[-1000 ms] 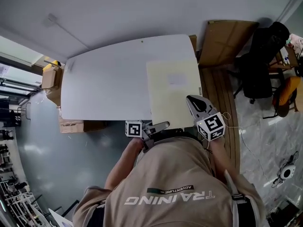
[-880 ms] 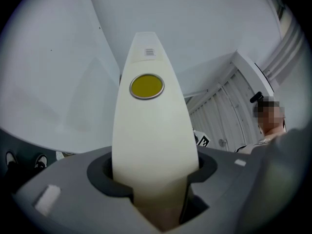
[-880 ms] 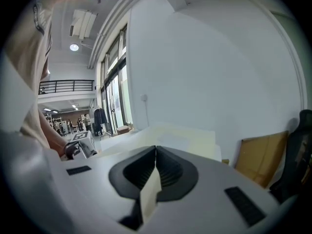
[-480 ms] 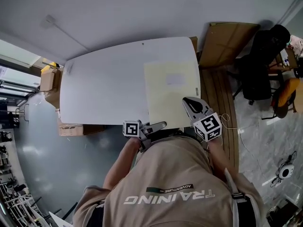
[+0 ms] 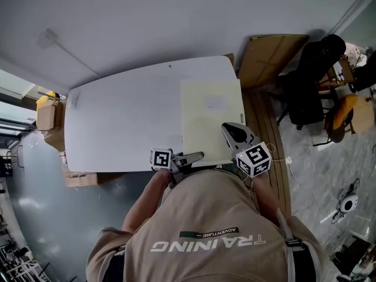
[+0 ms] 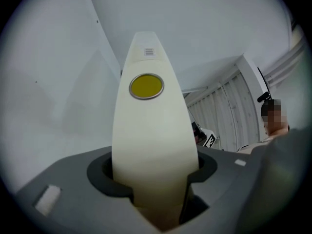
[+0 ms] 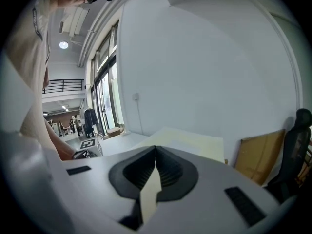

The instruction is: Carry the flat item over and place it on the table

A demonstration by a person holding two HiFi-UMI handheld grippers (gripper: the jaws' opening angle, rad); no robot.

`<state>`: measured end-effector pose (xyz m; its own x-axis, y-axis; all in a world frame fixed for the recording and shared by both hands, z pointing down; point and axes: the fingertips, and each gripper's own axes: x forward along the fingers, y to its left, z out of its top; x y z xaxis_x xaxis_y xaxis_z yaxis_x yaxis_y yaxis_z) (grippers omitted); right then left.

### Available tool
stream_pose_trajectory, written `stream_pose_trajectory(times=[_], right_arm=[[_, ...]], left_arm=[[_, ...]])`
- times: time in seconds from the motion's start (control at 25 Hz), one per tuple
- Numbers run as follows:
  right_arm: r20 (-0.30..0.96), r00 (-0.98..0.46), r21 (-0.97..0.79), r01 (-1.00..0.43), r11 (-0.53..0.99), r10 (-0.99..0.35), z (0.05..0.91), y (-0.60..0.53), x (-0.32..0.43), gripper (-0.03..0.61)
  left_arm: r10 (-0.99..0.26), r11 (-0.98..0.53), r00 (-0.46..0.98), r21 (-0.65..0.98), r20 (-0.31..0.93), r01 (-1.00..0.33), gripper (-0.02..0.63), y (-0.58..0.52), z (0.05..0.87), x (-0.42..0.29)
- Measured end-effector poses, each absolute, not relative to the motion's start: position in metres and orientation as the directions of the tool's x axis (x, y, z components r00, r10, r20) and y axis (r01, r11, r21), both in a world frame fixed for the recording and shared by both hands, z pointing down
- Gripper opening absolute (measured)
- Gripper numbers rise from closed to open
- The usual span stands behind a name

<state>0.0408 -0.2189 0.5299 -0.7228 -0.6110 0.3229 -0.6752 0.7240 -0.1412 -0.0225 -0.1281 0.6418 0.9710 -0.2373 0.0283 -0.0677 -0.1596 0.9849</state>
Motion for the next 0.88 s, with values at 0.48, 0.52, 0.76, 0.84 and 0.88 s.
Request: stream_pose_trajectory(times=[0.48,0.52,0.76,0.84,0.88], right_arm=[[0.32,-0.682,-0.168,-0.724,0.669,-0.658,0.515,-0.241,0.011,0.008],[0.316,-0.685,-0.182,-0.723,0.667,-0.657,0.515,-0.241,0.013,0.008],[0.297,-0.694,-0.225,-0.718,0.658,-0.656,0.517,-0.245,0.035,0.008],[0.291,-0.695,-0.225,-0.717,0.659,-0.657,0.515,-0.249,0.039,0.008],[0.287,-0.696,-0.225,-0.716,0.66,-0.658,0.514,-0.251,0.041,0.008]], left_arm=[[-0.183,-0.141,0.983,0.99,-0.004,-0.022,0.287,-0.166,0.657,-0.042],[-0.188,-0.141,0.982,0.99,-0.003,-0.023,0.287,-0.169,0.658,-0.041],[-0.227,-0.118,0.973,0.991,0.039,-0.067,0.287,-0.178,0.674,-0.036],[-0.236,-0.107,0.97,0.99,0.065,-0.093,0.287,-0.181,0.683,-0.037],[-0.239,-0.101,0.968,0.99,0.076,-0.103,0.287,-0.183,0.687,-0.038]])
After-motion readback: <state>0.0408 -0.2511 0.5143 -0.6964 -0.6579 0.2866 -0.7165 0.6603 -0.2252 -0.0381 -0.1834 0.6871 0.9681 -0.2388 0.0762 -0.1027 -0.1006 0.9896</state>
